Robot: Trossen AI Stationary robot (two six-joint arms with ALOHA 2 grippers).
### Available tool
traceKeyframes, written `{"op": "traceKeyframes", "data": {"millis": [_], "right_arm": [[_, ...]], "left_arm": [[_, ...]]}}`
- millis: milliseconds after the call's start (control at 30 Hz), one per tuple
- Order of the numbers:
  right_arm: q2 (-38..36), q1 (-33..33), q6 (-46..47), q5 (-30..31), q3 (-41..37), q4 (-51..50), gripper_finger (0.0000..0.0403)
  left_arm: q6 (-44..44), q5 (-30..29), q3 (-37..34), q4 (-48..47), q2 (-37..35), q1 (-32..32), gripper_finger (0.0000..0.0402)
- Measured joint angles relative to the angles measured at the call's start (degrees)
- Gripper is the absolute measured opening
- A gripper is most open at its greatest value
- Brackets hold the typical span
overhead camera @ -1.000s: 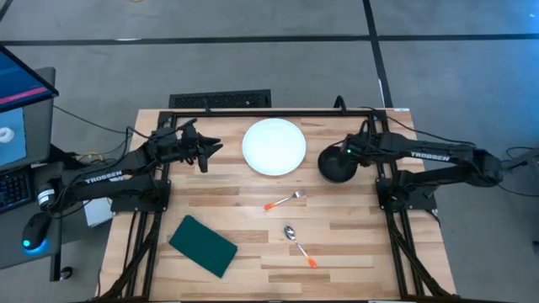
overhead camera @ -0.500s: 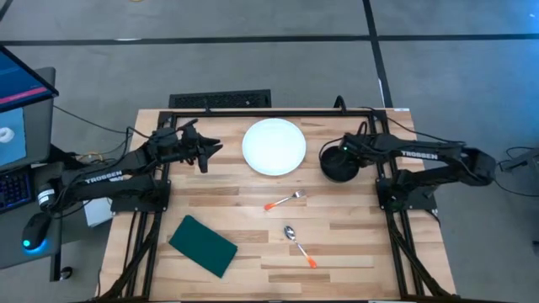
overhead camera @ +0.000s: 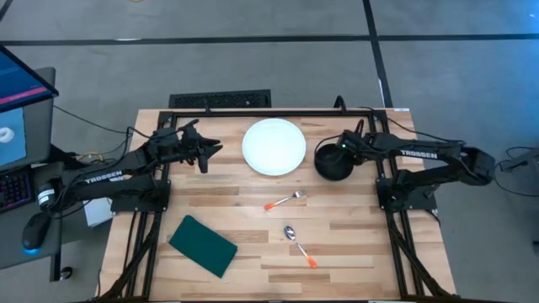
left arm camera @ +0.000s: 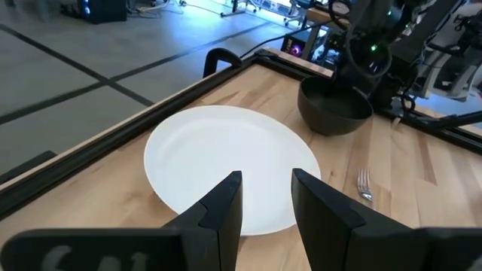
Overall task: Set table place
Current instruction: Place the black bowl on the white plate
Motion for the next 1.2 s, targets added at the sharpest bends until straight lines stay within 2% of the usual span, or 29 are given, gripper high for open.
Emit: {"op": "traceKeyframes", "data": {"millis": [233, 467, 667, 867, 1033, 1200], "right_arm": [[-2.4, 0.8, -5.5, 1.1, 9.0, -0.2, 0.0026], [1.1, 1.7, -10.6, 0.5, 22.7, 0.1, 0.0026], [10.7, 1.0, -15.7, -3.1, 35.2, 0.1, 0.0026], [23.8, -1.0, -20.8, -10.4, 46.0, 0.1, 0.0026], [33.5, -2.7, -22.6, -14.0, 51.0, 0.3, 0.0026], [41.1, -4.8, -24.0, -15.8, 52.8, 0.0, 0.0026]], "left_arm": [[0.0, -0.7, 0.0, 0.0, 0.3, 0.0, 0.0106], [0.4, -2.9, 0.0, -1.9, 0.5, 0.0, 0.0106], [0.3, -4.9, 0.0, -3.2, 0.5, 0.0, 0.0106], [0.2, -4.9, 0.0, -3.9, 0.5, 0.0, 0.0106], [0.1, -4.9, 0.0, -4.0, 0.5, 0.0, 0.0106], [0.4, -4.9, 0.0, -4.3, 0.5, 0.0, 0.0106]]}}
